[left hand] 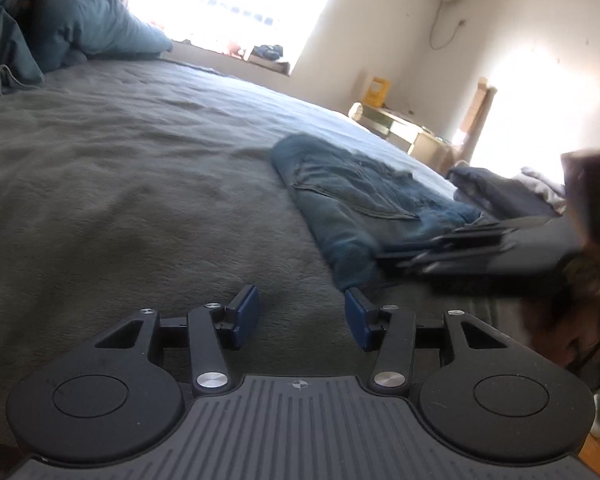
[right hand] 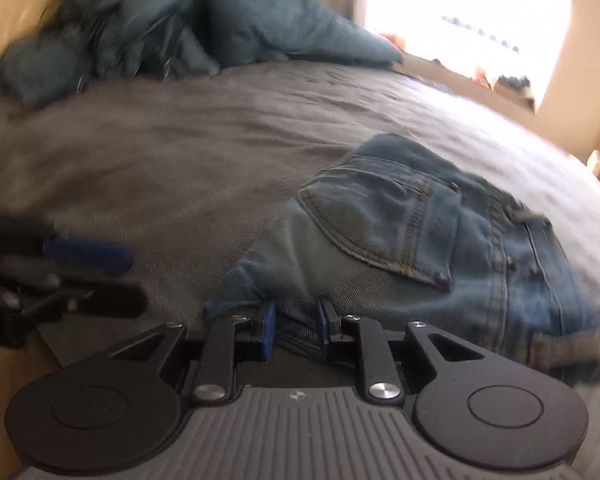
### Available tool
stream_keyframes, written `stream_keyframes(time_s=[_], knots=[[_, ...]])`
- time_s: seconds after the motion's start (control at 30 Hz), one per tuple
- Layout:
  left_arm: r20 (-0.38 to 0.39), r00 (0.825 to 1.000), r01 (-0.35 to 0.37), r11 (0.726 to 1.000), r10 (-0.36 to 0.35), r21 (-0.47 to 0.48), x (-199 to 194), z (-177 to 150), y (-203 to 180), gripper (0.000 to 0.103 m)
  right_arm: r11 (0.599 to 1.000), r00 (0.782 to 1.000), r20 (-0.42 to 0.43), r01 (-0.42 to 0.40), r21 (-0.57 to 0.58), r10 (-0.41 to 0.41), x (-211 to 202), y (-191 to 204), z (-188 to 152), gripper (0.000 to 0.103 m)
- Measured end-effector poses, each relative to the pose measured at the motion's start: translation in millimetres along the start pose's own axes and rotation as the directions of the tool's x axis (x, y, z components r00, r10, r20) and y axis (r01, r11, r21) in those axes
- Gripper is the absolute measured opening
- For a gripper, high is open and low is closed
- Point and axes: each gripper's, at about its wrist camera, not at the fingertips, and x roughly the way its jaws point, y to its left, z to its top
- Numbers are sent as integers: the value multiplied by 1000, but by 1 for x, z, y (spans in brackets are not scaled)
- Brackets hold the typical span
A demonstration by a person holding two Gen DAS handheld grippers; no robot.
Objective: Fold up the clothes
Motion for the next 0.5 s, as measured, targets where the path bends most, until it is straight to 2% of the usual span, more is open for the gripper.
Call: stream_keyframes(time_s=[0.07,0.17,0.27,0.37,0.5], knots=[[17,1000,3,1000,-3,3,-1,4,1,50,1000,999,37,6,31,-7,-17,-9,8,22],[36,999,32,999,-32,21,7,12,-3,50,991,990,99,90,100,-100,-36,-34,15,22],[18,998,57,996,-58,62,23,14,-12,51,964,978,65,184,194,-200,-37,-62,13,23],[-16,998,55,993,-53,101,41,5,-21,50,946,981,8,185,267,-194,-17,-85,-4,23],[0,999,52,991,-53,121,41,2,-26,50,936,980,36,176,304,-196,-20,-87,-3,24]])
